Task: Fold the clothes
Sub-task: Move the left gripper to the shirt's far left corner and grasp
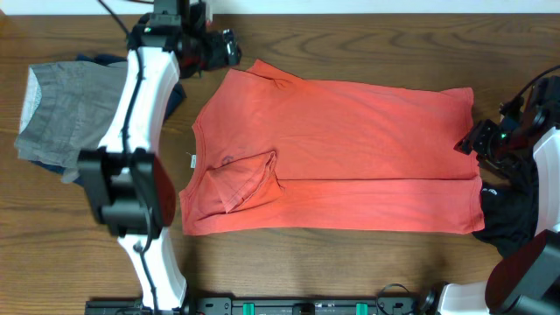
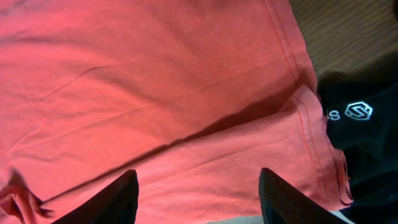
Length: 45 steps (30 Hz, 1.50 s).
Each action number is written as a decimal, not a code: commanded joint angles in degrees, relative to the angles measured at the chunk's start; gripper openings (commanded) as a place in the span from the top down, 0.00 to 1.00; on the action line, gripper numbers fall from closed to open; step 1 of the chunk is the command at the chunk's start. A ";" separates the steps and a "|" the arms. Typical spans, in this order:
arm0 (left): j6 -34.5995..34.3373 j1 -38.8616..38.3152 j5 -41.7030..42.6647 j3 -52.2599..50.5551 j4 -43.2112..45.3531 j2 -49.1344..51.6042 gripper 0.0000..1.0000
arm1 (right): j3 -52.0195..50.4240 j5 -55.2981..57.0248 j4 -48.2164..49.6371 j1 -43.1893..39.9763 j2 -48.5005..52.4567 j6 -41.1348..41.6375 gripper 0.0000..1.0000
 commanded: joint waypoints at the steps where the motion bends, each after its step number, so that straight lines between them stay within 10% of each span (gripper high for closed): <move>1: 1.42 0.13 0.33 3.78 3.06 5.84 0.08 | 0.85 -0.46 -0.02 0.59 -0.61 -1.20 0.41; 23: 1.60 -1.07 -1.18 3.67 10.69 18.18 0.11 | 0.83 -0.42 0.37 0.59 -0.61 -1.18 0.41; 29: 1.60 -2.14 -1.18 3.06 9.92 19.80 0.28 | 0.83 -0.46 0.00 0.59 -0.61 -1.18 0.42; 37: 1.55 -1.97 -1.18 3.04 9.27 19.67 0.92 | 0.83 -0.24 -0.22 0.59 -0.61 -1.18 0.42; 45: 1.09 -1.95 -1.20 3.10 5.57 14.64 0.94 | 0.83 1.73 1.18 0.59 -0.59 -1.18 0.44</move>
